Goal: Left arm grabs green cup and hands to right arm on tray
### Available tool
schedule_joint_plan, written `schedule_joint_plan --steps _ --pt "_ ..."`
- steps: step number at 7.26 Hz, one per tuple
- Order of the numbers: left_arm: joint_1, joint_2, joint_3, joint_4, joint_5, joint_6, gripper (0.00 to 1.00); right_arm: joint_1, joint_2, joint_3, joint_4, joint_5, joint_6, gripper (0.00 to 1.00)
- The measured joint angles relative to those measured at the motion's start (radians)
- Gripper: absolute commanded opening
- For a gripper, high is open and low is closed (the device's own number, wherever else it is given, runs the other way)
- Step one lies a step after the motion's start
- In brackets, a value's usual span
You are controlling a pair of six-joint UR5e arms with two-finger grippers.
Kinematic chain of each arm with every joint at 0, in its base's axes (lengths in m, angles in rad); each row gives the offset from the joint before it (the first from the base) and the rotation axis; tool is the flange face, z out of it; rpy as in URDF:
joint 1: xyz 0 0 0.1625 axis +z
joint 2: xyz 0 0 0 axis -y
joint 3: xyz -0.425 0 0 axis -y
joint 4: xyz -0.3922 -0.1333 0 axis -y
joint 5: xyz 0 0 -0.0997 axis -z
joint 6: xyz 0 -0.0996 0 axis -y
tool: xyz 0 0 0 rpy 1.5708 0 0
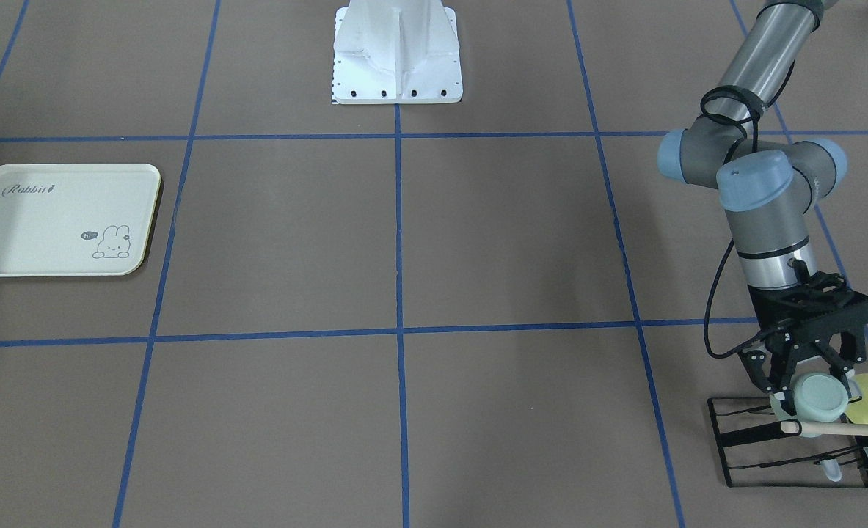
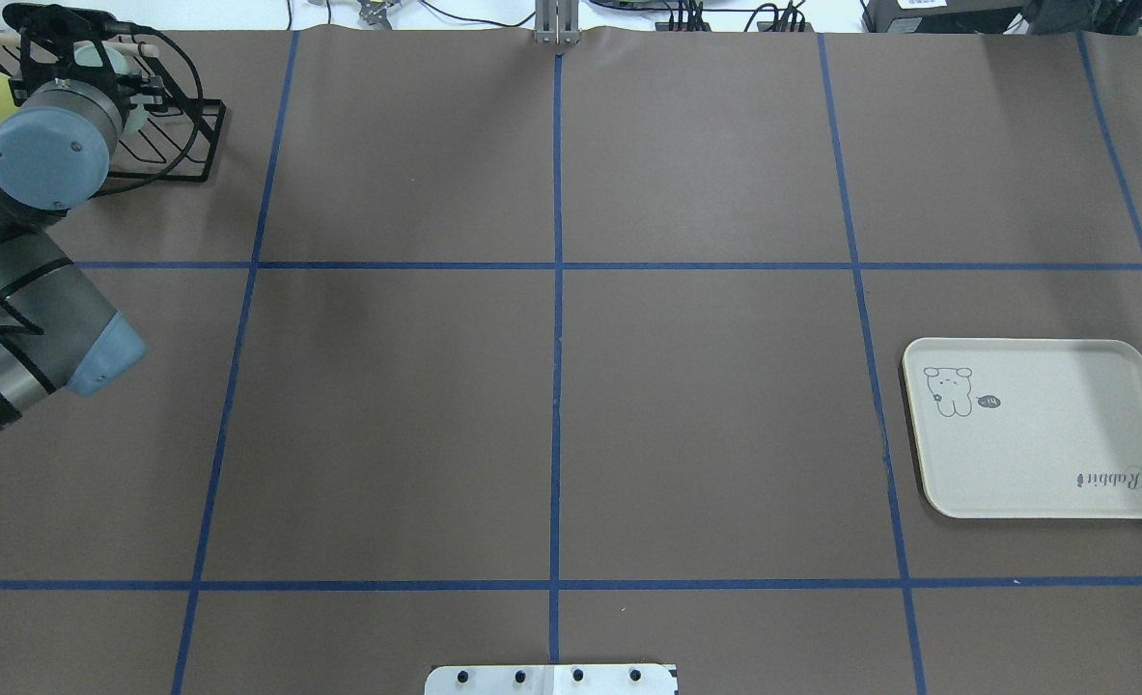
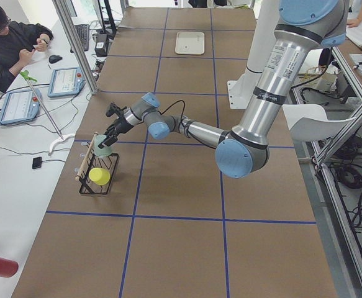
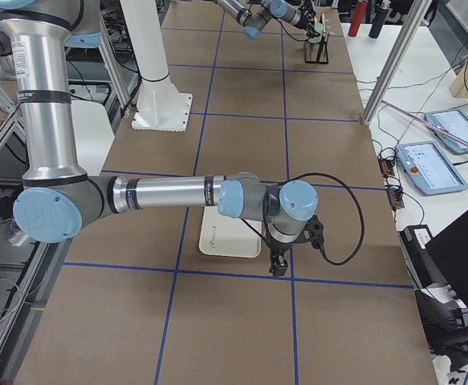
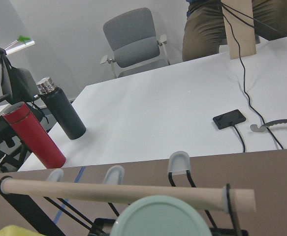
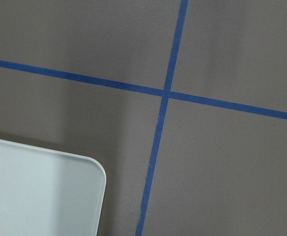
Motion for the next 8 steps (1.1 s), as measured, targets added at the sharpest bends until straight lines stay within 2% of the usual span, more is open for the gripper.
schedule_joint_plan --steps 2,5,8 --pt "-0.001 0.000 -0.004 0.001 -0.004 0.009 0.44 0.000 0.000 0.001 0.000 0.000 0.000 1.00" --pt "-0.005 0.016 -0.052 0.010 -0.088 0.016 0.43 0.000 0.000 0.001 0.000 0.000 0.000 1.00" --pt "-0.011 0.018 -0.065 0.015 -0.106 0.017 0.42 0.000 0.000 0.002 0.000 0.000 0.000 1.00"
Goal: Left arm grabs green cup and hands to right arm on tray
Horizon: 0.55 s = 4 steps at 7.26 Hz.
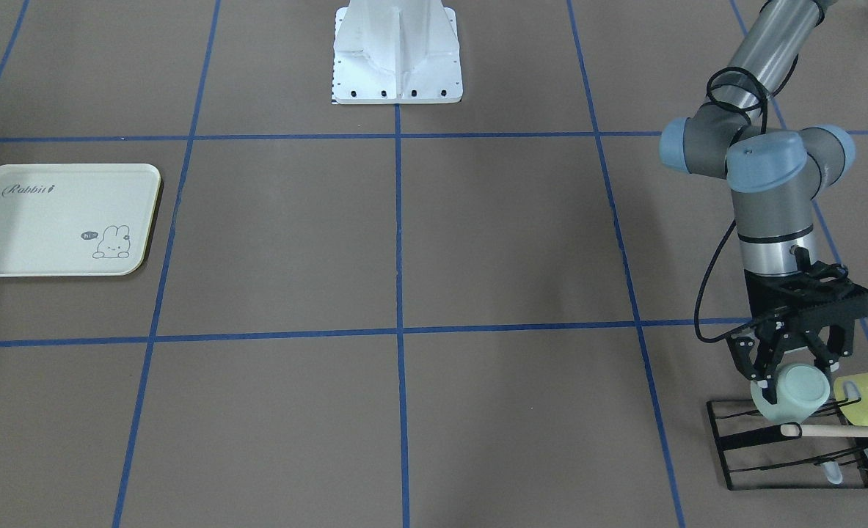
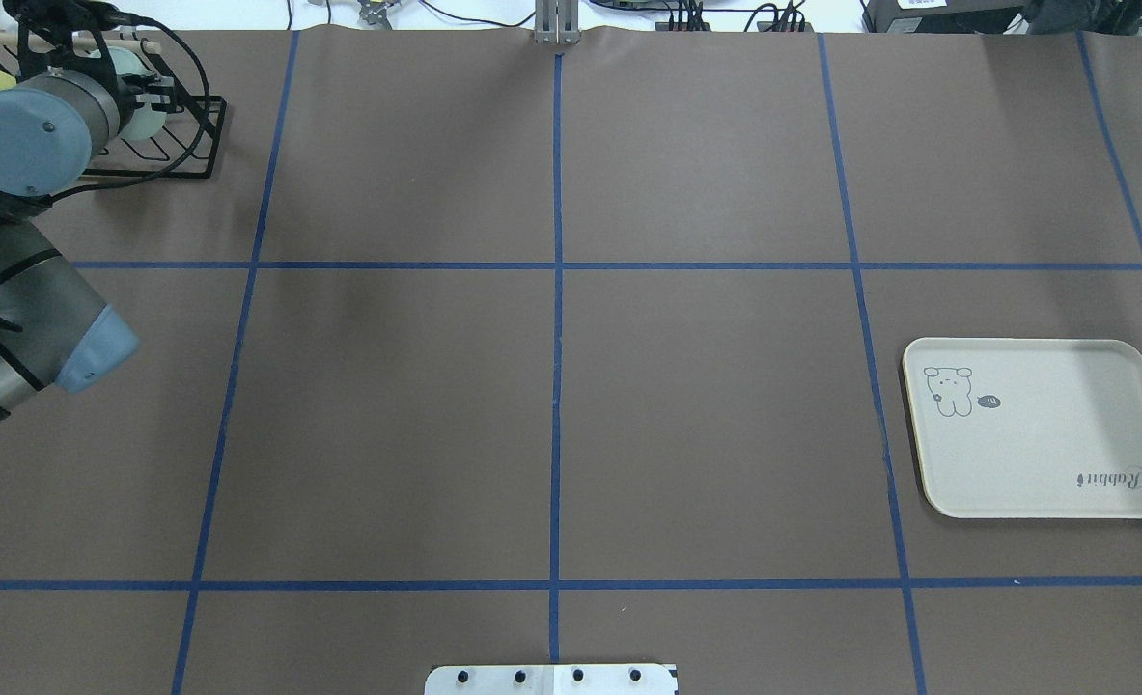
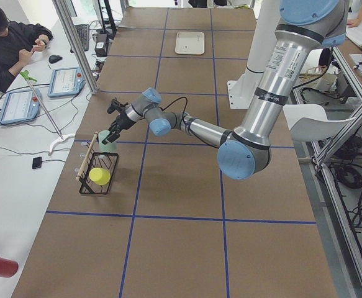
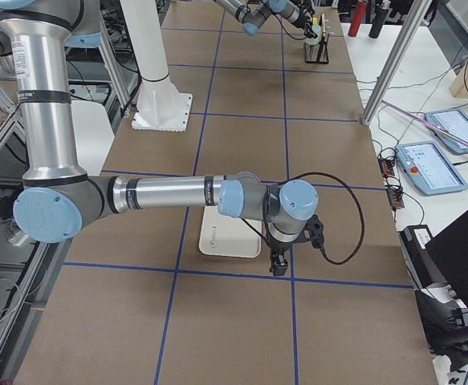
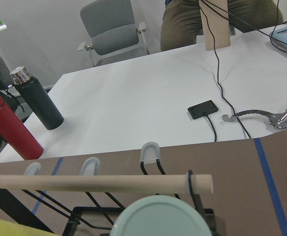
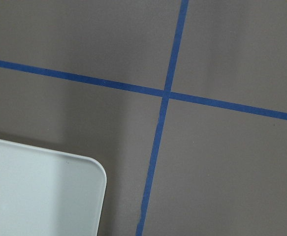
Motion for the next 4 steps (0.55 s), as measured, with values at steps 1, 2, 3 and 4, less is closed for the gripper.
schedule_joint_plan --steps 1,2,3,4 --pt "-0.006 -0.001 -0.001 0.001 -0.001 0.007 0.42 0.000 0.000 0.000 0.000 -0.001 0.000 1.00" --pt "-0.014 -0.002 -0.005 0.003 -0.003 0.025 0.42 0.000 0.001 -0.001 0.001 -0.001 0.000 1.00" --pt "-0.022 -0.002 -0.011 0.004 -0.003 0.041 0.42 0.000 0.001 -0.001 0.001 -0.001 0.000 1.00" --pt "-0.026 -0.002 -0.015 0.005 -0.003 0.048 0.42 0.000 0.002 -0.001 0.001 -0.001 0.000 1.00"
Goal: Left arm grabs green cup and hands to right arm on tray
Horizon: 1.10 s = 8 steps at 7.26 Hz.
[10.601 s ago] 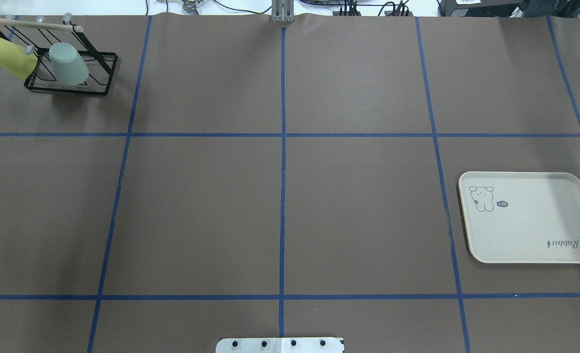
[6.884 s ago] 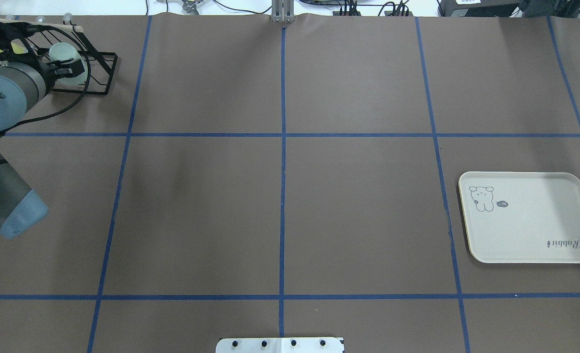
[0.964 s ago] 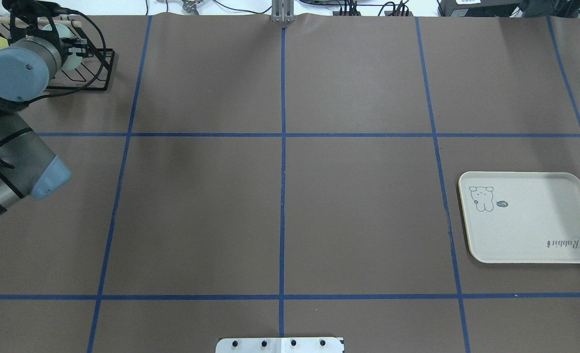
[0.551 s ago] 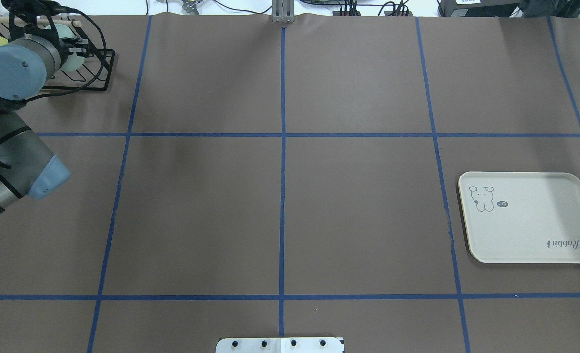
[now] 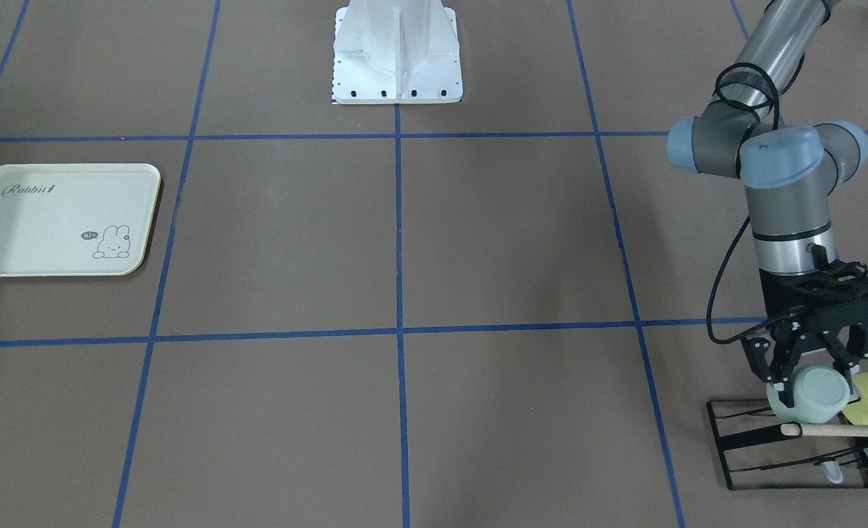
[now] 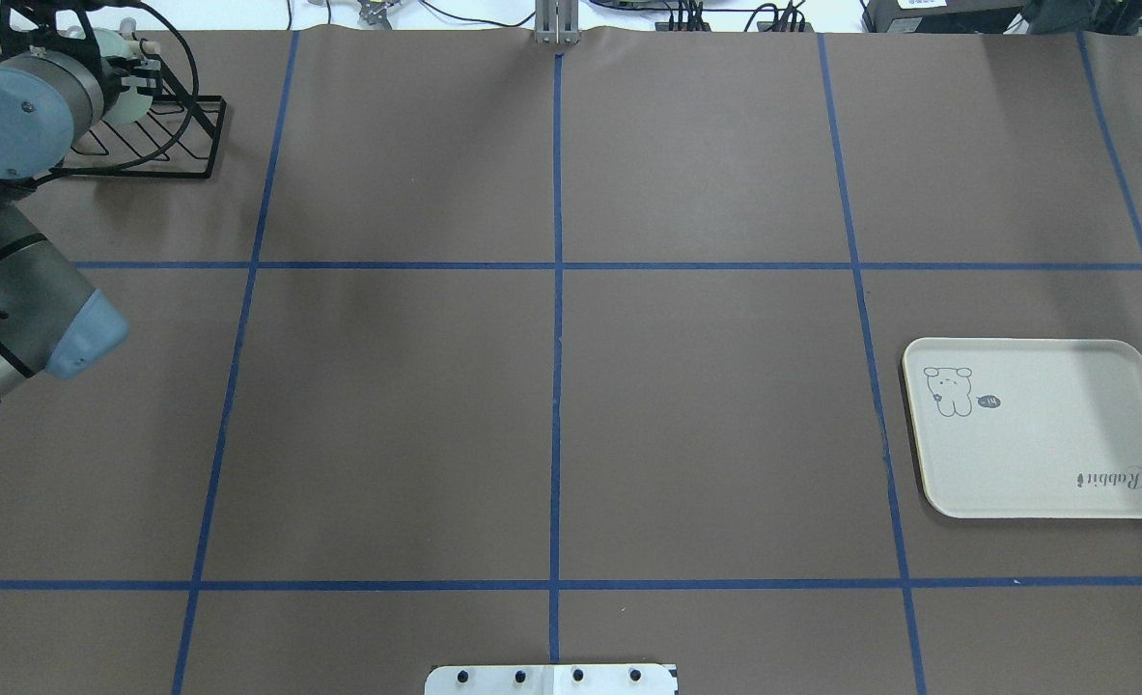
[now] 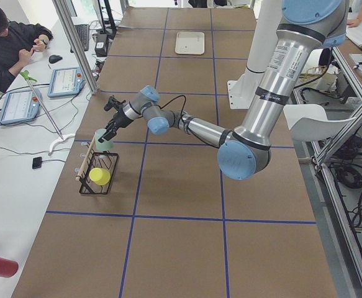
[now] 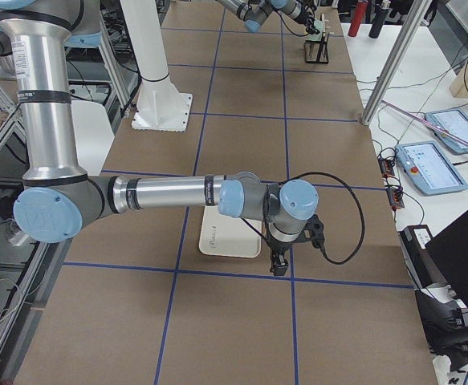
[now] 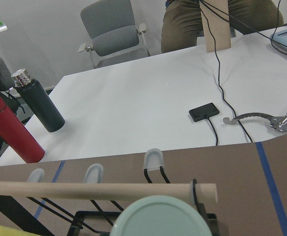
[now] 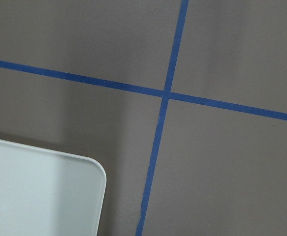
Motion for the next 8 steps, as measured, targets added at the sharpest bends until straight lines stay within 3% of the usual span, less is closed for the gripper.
schedule_joint_plan --steps 4,8 --pt "-0.017 0.013 -0.038 0.012 -0.059 0.015 0.42 0.000 0.001 0.001 0.001 0.000 0.000 1.00" --pt "-0.040 0.023 -0.159 0.137 -0.099 0.016 0.41 0.000 0.000 0.001 0.000 0.000 0.000 1.00"
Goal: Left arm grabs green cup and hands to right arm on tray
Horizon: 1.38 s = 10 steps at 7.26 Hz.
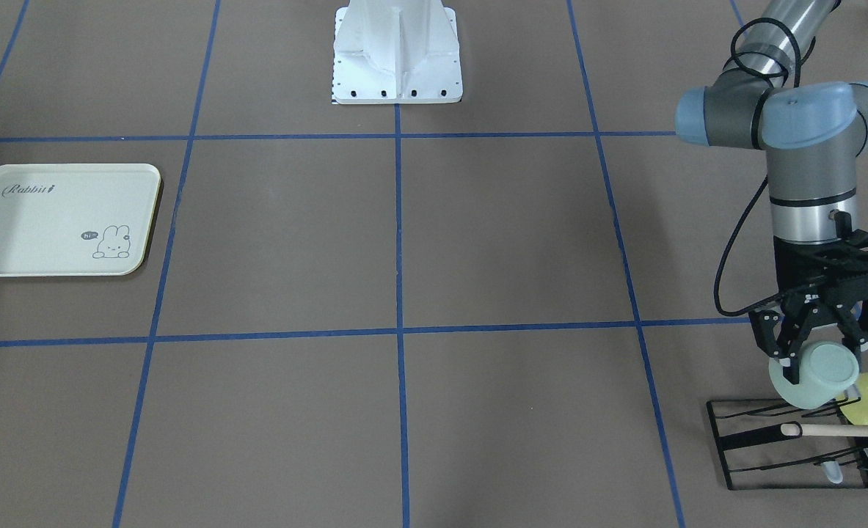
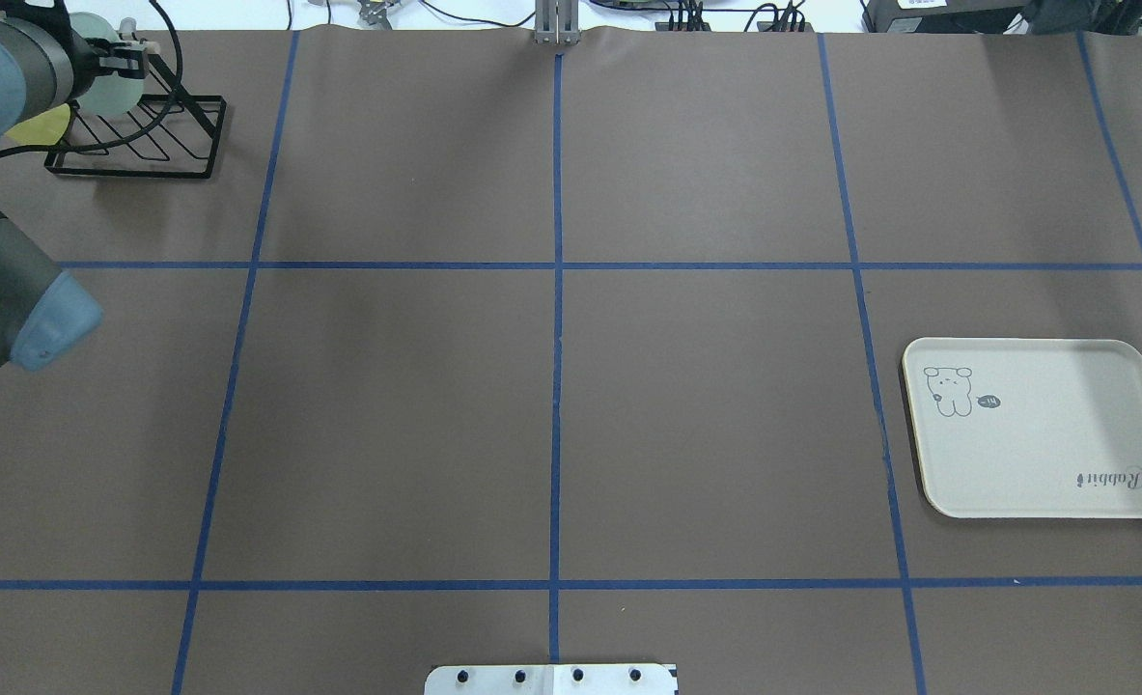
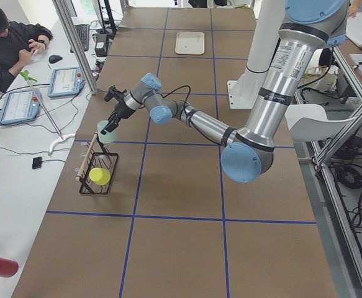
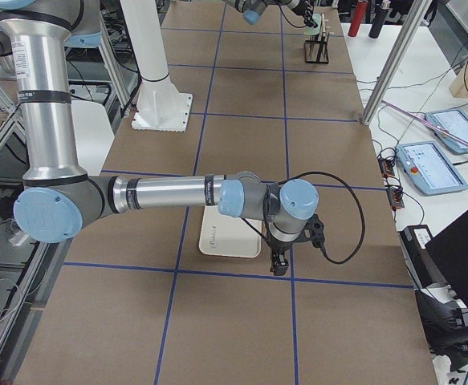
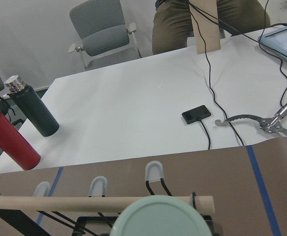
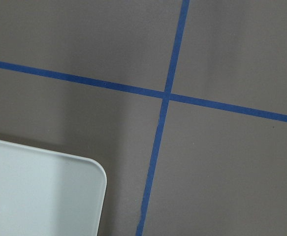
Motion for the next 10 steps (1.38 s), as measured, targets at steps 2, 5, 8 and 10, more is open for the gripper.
schedule_joint_plan --steps 2,5,8,10 --pt "-0.031 -0.005 -0.033 0.013 -0.038 0.012 0.41 0.000 0.000 0.010 0.001 -0.001 -0.001 1.00" --pt "-0.053 -0.050 -0.079 0.015 -0.105 -0.047 0.40 0.000 -0.009 0.007 0.051 0.001 0.000 1.00" --pt "-0.045 -0.171 -0.077 0.004 -0.145 -0.314 0.40 0.000 -0.006 0.012 0.072 0.018 0.006 1.00" --pt "-0.007 -0.238 -0.074 -0.026 -0.156 -0.542 0.40 0.000 -0.011 0.002 0.133 0.031 0.016 1.00"
